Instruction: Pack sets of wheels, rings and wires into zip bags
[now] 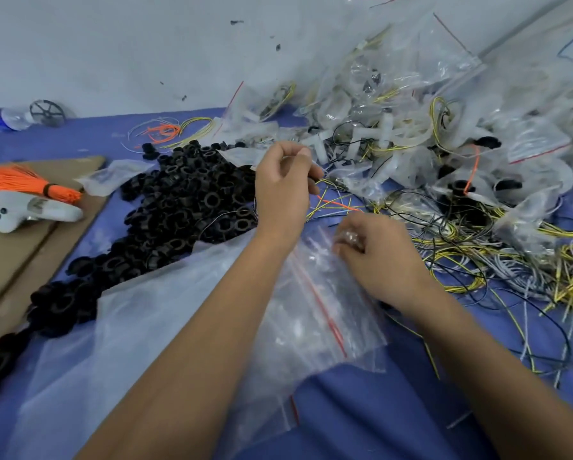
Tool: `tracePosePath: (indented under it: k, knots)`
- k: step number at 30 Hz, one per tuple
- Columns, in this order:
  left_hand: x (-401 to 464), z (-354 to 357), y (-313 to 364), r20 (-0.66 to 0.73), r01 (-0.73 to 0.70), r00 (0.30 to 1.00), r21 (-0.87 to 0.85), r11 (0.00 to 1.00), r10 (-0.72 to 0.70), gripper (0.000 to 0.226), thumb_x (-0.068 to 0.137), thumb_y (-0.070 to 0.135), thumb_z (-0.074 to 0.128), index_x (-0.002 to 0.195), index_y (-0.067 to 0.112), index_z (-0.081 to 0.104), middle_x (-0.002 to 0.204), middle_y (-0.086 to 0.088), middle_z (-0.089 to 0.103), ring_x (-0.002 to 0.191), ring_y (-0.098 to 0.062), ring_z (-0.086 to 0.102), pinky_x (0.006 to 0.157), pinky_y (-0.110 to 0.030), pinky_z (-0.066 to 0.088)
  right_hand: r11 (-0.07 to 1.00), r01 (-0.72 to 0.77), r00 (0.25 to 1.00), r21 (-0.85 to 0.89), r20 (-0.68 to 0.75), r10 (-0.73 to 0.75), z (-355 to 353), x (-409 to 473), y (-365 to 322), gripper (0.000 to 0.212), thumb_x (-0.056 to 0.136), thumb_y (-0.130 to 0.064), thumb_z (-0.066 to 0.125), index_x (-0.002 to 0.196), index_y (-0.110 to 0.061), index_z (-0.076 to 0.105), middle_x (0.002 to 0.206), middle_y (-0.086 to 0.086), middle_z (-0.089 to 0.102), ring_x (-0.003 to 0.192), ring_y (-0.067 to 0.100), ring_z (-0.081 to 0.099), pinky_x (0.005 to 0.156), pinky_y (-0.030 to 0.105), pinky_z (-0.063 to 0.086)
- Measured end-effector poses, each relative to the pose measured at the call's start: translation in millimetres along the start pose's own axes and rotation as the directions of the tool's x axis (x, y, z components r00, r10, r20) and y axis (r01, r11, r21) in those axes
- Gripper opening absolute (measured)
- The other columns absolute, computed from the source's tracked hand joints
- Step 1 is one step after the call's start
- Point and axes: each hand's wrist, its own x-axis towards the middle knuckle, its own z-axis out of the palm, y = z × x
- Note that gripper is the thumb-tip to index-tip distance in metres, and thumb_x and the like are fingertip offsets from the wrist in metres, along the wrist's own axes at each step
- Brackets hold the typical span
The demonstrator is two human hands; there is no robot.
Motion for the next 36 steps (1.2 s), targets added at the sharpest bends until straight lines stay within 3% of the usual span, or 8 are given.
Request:
tracePosePath:
  k: [3, 5, 8, 11, 17, 21, 26, 36]
  knots:
    - [-1, 9, 0, -0.002, -0.017, 1.0, -0.019, 1.0, 0.017, 0.017, 0.101, 0.008, 0.053, 0.084, 0.012, 0.058, 0.061, 0.003, 0.063, 0.047, -0.013, 0.05, 0.045, -0.02, 0.039, 0.967, 0.011, 0.994, -0.256, -0.102, -0.038, -8, -2, 9, 0.023, 0.089, -0.011, 0.068, 0.111, -0.012, 0.065, 0.102, 0.01, 0.065, 0.099, 0.032, 0.056, 0.085, 0.039, 0.045]
    - [-1, 12, 1, -0.004, 0.005, 1.0, -0.041, 0.999, -0.005, 0.016, 0.102, 0.01, 0.052, 0.087, 0.01, 0.057, 0.062, 0.002, 0.063, 0.047, -0.014, 0.05, 0.044, -0.021, 0.038, 0.95, 0.108, 0.975, -0.293, -0.157, -0.16, -9, -7, -1, 0.013, 0.091, -0.025, 0.069, 0.099, -0.015, 0.065, 0.101, 0.007, 0.059, 0.102, 0.031, 0.052, 0.084, 0.041, 0.043]
    - [3, 11, 6, 0.0, 0.048, 0.999, -0.053, 0.997, -0.048, 0.016, 0.102, 0.012, 0.05, 0.088, 0.011, 0.058, 0.065, -0.001, 0.064, 0.047, -0.014, 0.05, 0.043, -0.021, 0.034, 0.95, 0.196, 0.977, -0.245, 0.138, -0.166, 2, -19, -23, 0.042, 0.089, -0.063, 0.053, 0.08, -0.023, 0.061, 0.086, -0.005, 0.055, 0.094, 0.021, 0.051, 0.08, 0.039, 0.046]
    - [8, 6, 12, 0.013, 0.083, 0.997, -0.063, 0.995, -0.083, 0.016, 0.103, 0.012, 0.048, 0.09, 0.011, 0.058, 0.067, -0.003, 0.064, 0.048, -0.015, 0.05, 0.042, -0.022, 0.033, 0.908, 0.236, 0.93, -0.347, 0.352, -0.107, 21, -28, -34, 0.065, 0.069, -0.087, 0.051, 0.084, -0.025, 0.063, 0.093, -0.005, 0.053, 0.098, 0.018, 0.046, 0.085, 0.037, 0.044]
    - [5, 0, 17, 0.025, 0.109, 0.994, -0.086, 0.99, -0.108, 0.015, 0.103, 0.011, 0.048, 0.091, 0.01, 0.058, 0.066, -0.003, 0.063, 0.049, -0.016, 0.049, 0.043, -0.021, 0.034, 0.977, 0.194, 0.941, -0.084, 0.298, -0.161, 20, -21, -27, 0.021, 0.085, -0.035, 0.074, 0.074, -0.02, 0.064, 0.083, -0.003, 0.06, 0.085, 0.019, 0.054, 0.081, 0.039, 0.047]
    - [0, 4, 17, 0.031, 0.045, 0.999, -0.043, 0.998, -0.043, 0.02, 0.103, 0.01, 0.049, 0.086, 0.011, 0.059, 0.069, -0.002, 0.064, 0.051, -0.015, 0.05, 0.045, -0.022, 0.035, 0.995, -0.043, 0.999, 0.094, 0.037, 0.04, -1, -8, -6, 0.014, 0.086, -0.009, 0.068, 0.078, -0.019, 0.062, 0.066, -0.006, 0.064, 0.061, 0.012, 0.057, 0.06, 0.024, 0.042]
    - [-11, 14, 4, 0.101, -0.081, 0.992, -0.01, 0.997, 0.082, 0.022, 0.102, 0.011, 0.053, 0.081, 0.008, 0.06, 0.063, 0.0, 0.059, 0.048, -0.015, 0.044, 0.041, -0.02, 0.033, 0.899, -0.214, 0.941, 0.381, -0.166, 0.294, -18, 5, 20, 0.012, 0.094, -0.01, 0.065, 0.103, -0.015, 0.058, 0.073, 0.0, 0.076, 0.055, 0.009, 0.066, 0.05, 0.022, 0.047]
    - [-29, 16, -48, 0.231, 0.208, 0.926, 0.343, 0.916, -0.297, 0.031, 0.099, 0.033, 0.058, 0.078, 0.01, 0.059, 0.058, -0.004, 0.061, 0.039, -0.02, 0.053, 0.038, -0.022, 0.037, 0.999, -0.047, 0.976, 0.022, -0.212, 0.051, -17, 5, 39, 0.006, 0.081, -0.014, 0.082, 0.081, -0.019, 0.079, 0.075, -0.008, 0.075, 0.069, 0.008, 0.068, 0.074, 0.034, 0.057]
